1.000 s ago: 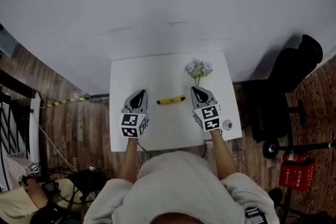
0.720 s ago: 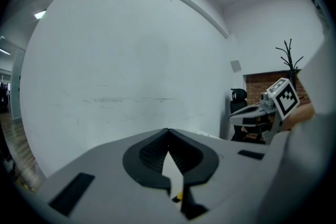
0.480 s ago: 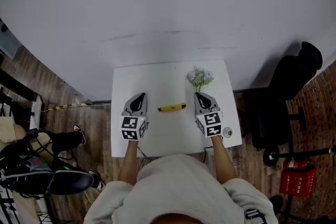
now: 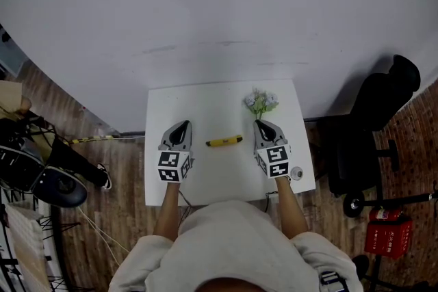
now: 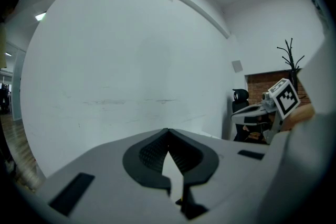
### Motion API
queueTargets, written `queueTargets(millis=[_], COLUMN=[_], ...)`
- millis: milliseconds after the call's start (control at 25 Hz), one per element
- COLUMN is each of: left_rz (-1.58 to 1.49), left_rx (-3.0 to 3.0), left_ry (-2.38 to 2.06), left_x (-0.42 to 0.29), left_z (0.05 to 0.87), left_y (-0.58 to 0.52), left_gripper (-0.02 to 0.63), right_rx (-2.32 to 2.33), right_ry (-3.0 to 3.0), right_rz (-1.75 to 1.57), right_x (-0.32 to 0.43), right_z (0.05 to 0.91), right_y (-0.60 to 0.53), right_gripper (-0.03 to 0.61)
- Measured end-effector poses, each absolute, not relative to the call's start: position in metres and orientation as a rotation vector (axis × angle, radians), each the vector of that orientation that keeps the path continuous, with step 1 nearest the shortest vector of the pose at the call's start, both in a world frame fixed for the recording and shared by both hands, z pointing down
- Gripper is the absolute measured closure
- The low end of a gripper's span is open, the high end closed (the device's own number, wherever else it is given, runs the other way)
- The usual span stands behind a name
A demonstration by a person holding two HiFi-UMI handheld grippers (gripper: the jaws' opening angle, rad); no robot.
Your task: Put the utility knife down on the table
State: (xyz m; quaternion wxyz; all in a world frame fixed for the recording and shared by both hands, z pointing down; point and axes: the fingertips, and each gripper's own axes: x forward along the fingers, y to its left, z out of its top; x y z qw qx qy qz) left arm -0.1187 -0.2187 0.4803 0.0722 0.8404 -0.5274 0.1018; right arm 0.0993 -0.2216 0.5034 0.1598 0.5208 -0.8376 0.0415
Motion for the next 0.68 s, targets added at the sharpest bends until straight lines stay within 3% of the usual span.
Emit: queueTargets(millis=[680], left_rz=[0.319], left_rx=[2.52], left_ry=[-1.574], left_x=[-0.1203], left_z=[0.4859], left_y=[-0.2181], left_gripper=[0.607], right_rx=[1.459], right_ry=[-2.386], right_rz=[0.127], right_x=[0.0907], right_z=[0.5106], right_y=[-0.2227], right_gripper=[0.581])
